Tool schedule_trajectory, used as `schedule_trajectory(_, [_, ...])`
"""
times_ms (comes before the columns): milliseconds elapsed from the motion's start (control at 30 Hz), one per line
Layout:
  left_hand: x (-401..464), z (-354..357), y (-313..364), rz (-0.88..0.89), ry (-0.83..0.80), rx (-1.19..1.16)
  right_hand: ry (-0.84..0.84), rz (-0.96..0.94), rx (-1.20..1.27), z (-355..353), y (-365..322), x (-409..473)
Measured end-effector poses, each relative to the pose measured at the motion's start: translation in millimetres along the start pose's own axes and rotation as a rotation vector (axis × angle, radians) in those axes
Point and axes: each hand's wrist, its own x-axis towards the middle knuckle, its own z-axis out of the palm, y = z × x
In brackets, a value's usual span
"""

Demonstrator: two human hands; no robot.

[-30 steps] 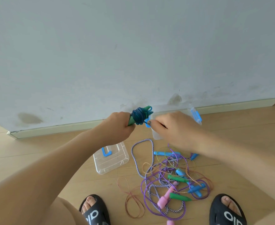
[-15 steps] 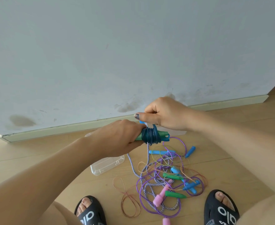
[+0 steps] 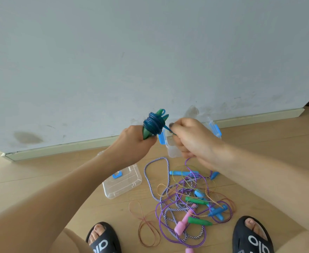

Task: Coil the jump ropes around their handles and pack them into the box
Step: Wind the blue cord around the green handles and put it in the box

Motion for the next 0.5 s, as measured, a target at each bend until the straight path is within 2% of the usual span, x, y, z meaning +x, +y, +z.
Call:
schedule_trajectory(67, [0,2,-1,-0.027,-0.038,0.054,0.080,-0.177,-0.325,0,6,-2])
schedule_trajectory(133, [1,5,-2,-0.048,-0.056,0.093,0.063,-0.342,-0.490,-1,4,-6])
schedule_trajectory(267, [-1,6,-7,-0.040,-0.065,0.160,-0.097,-0.409,-0.588,-7,-9,-10])
schedule_trajectory(367, [-8,4,-6,0.039,-0.035,0.173,-0.105,-0.510,-0.668,-6,-9,-11])
schedule_trajectory(500, [-19,-3,1,0.118,0.044,0.230,-0.100,-0.587,-0.582,1,-6,-13])
